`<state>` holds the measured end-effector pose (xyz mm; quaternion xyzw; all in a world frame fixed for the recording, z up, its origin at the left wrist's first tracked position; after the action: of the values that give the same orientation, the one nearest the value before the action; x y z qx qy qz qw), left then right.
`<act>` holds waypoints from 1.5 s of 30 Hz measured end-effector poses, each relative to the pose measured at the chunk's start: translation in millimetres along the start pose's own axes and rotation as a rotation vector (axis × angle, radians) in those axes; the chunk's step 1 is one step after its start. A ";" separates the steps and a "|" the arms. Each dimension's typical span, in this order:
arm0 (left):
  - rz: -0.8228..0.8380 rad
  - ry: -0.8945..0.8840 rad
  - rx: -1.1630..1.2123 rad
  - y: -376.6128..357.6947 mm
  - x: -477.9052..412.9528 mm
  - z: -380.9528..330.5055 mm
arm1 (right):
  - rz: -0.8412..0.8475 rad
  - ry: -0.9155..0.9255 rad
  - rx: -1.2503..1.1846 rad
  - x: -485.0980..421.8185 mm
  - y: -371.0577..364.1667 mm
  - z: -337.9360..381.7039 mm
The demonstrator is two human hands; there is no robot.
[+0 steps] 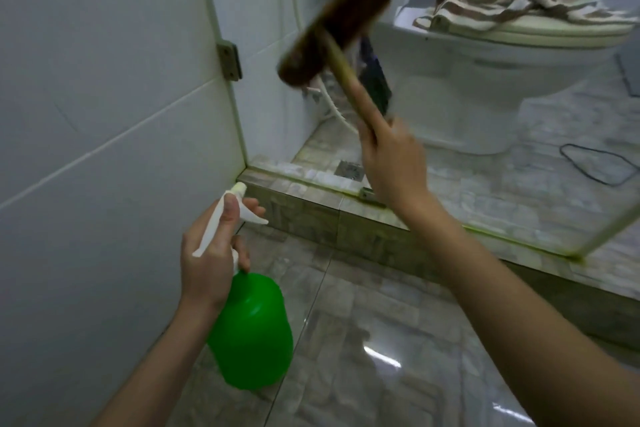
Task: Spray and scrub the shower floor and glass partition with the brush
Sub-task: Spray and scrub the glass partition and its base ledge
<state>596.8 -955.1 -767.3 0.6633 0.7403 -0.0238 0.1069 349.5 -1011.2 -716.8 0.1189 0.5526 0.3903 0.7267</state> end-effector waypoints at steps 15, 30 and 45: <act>0.168 -0.035 0.030 -61.1 11.8 -13.7 | -0.150 -0.147 -0.139 54.8 55.1 -45.0; 0.200 -0.040 0.001 -79.3 11.1 -5.9 | -0.114 -0.101 -0.032 53.0 63.6 -49.7; 0.284 -0.057 -0.018 -104.2 26.7 2.7 | -0.333 -0.365 -0.119 120.1 95.7 -105.0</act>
<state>491.8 -941.9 -786.1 0.7594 0.6359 -0.0204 0.1362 223.8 -890.6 -782.2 0.0518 0.4005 0.2689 0.8744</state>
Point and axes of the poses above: each hand's wrist, its own x-axis away from the middle knuckle, its own y-axis out of the back of the hand, z = x × y, the point moved 5 cm from there along -x, towards the middle knuckle, and after that the axes turned 7 degrees about -x, right-handed, at the moved point
